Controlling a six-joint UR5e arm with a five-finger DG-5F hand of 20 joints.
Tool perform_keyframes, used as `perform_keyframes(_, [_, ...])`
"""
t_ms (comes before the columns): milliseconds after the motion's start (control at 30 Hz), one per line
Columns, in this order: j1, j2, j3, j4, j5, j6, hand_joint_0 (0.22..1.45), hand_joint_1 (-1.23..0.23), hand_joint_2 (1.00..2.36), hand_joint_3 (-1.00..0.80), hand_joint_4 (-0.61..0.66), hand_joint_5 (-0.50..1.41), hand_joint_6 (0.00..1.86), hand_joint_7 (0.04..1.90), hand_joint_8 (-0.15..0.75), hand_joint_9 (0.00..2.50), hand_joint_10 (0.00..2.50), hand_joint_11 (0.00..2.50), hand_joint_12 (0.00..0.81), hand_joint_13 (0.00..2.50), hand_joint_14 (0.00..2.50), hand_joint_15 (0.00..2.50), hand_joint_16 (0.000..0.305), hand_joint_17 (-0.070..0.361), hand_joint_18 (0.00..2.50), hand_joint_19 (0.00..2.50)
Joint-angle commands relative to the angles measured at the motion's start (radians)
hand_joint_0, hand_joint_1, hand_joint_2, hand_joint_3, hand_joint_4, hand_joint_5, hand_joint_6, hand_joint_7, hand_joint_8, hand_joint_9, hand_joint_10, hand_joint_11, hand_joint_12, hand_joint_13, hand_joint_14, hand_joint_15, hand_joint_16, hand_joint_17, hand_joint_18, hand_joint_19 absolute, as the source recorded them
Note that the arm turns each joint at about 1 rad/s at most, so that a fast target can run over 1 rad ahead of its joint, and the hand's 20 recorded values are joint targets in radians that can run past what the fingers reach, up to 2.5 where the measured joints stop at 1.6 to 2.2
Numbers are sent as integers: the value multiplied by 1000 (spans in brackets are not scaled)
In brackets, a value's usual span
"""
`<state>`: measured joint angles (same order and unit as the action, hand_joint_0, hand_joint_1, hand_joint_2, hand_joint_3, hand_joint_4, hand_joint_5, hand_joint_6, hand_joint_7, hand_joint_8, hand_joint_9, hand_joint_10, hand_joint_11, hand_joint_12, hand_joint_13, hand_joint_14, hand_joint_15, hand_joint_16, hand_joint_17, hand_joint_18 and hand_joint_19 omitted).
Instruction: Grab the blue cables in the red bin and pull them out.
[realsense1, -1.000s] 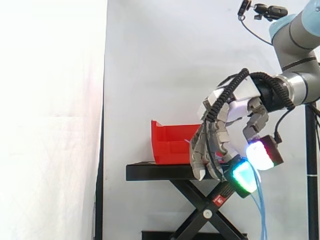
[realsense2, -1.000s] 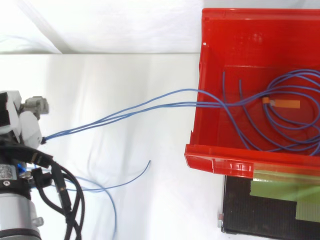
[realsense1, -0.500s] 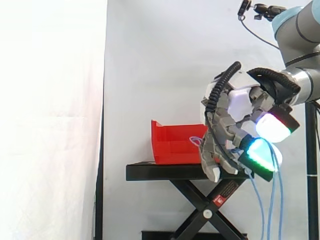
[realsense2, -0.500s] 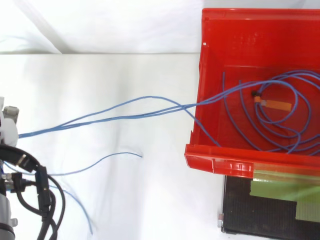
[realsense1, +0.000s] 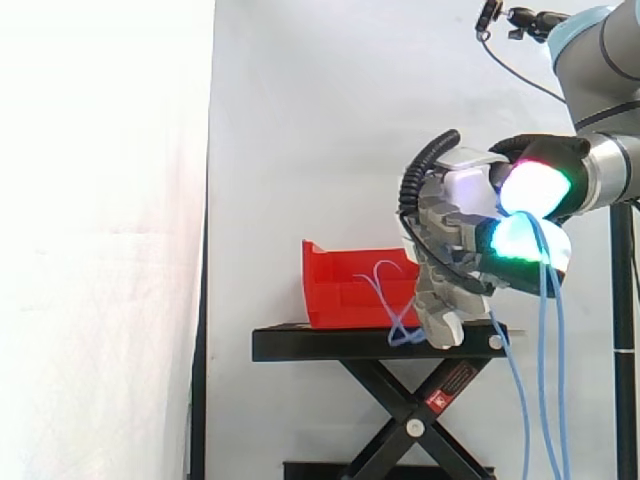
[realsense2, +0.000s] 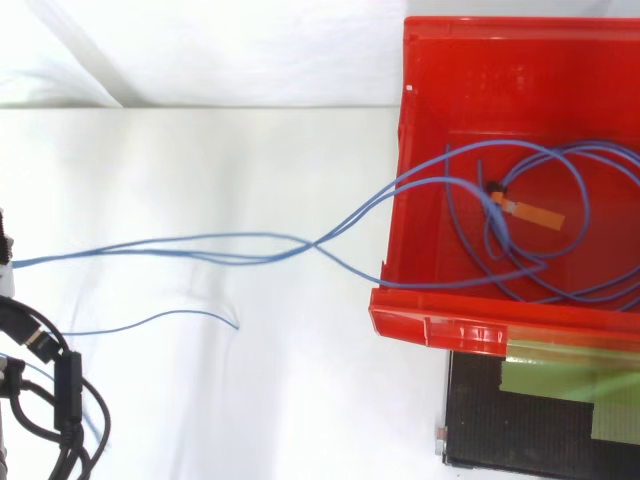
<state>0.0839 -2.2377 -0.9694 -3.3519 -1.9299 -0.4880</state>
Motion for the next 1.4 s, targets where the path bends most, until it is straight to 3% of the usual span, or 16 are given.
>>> perform_keyframes(0, [4,0,-3,2,19,202,929,-772,1000,-1000,215,993,736,532,332,987,26,651,334,820,22,591,42,93,605,635])
perform_keyframes(167, [4,0,-8,8,37,233,930,-772,1000,-1000,216,994,725,531,322,1006,27,665,340,847,24,606,42,94,618,644])
perform_keyframes(267, [4,0,-45,46,51,251,931,-771,1000,-1000,218,995,712,536,321,1009,27,663,341,852,23,605,42,94,618,641])
perform_keyframes(367, [-3,0,-83,121,54,262,930,-771,1000,-1000,211,990,703,544,320,1011,29,671,341,854,24,608,42,94,622,643])
perform_keyframes(400, [-4,0,-100,180,54,269,929,-771,1000,-1000,212,990,699,546,320,1011,29,673,343,854,25,614,42,94,623,643])
perform_keyframes(533, [-7,0,-103,312,54,286,928,-772,1000,-1000,215,987,691,544,319,1009,29,690,345,855,24,611,42,94,624,643])
perform_keyframes(867, [-6,0,-89,451,49,279,916,-789,1000,-1000,219,976,670,547,325,1002,30,681,345,854,23,611,42,94,624,642])
perform_keyframes(900, [-3,0,-89,505,54,272,915,-790,1000,-1000,219,976,668,548,329,1001,28,678,346,853,25,615,42,94,624,642])
perform_keyframes(1033, [-3,0,-91,578,58,272,911,-793,1000,-1000,223,975,663,549,330,995,31,709,344,851,23,612,42,94,620,650])
perform_keyframes(1200, [-3,0,-91,601,92,292,910,-795,1000,-1000,224,978,655,539,341,1018,32,719,347,869,26,643,42,94,622,653])
perform_keyframes(1367, [0,0,-92,552,121,325,919,-794,1000,-1000,224,984,648,564,332,1048,34,768,399,1050,30,871,42,94,724,768])
